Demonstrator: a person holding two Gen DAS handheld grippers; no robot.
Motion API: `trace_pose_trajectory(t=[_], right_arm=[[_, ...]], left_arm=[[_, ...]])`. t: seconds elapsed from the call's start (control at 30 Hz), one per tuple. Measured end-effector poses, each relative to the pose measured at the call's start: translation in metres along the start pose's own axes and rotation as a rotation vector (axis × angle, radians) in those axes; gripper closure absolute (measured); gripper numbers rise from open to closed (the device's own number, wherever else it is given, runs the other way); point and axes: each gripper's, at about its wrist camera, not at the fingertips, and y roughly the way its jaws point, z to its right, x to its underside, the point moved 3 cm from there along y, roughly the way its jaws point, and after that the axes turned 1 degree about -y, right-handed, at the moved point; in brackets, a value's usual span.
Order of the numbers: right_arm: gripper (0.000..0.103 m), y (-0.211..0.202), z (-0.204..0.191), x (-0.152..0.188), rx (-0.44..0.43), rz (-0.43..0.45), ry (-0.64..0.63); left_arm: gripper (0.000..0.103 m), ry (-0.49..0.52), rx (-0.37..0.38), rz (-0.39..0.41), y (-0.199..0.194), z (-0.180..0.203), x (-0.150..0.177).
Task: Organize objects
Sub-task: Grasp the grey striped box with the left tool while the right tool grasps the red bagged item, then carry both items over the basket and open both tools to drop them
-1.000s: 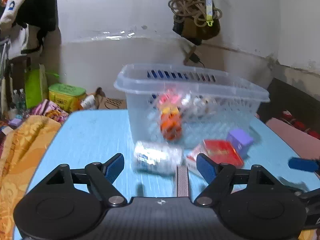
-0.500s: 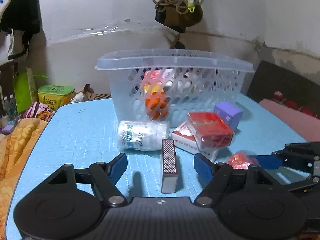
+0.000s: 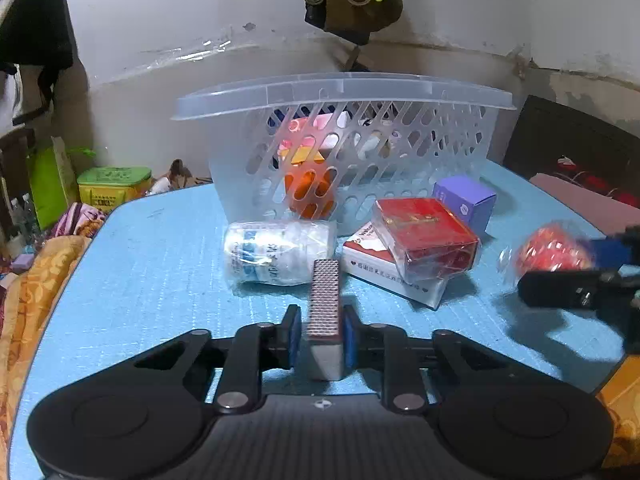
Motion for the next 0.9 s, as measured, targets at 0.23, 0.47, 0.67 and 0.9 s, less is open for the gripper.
trace_pose_trajectory(t=[0.23,0.47,0.67,0.9], right_arm=[[0.051,-0.005,0.005,-0.006,-0.018,0.019,0.013],[0.051,-0.009,0.015,-0.011,-0.013,0.046,0.035],[0.051,-0.007,0.018,-0.011,-0.012,0.046,0.039],[0.051,-0.009,0.020,-0.013,-0.012,0.055,0.041]], left_arm=[[0.084,-0.001,0.013,0.071,-0.019,-0.002,-0.009],[0.084,0.005,-0.002,0.093,-0.025,-0.002,-0.012],[0.084,0.006,0.001,0.104,-0.028,-0.003,-0.014],[0.084,0.006,-0.002,0.126,-0.034,-0.003,-0.016]])
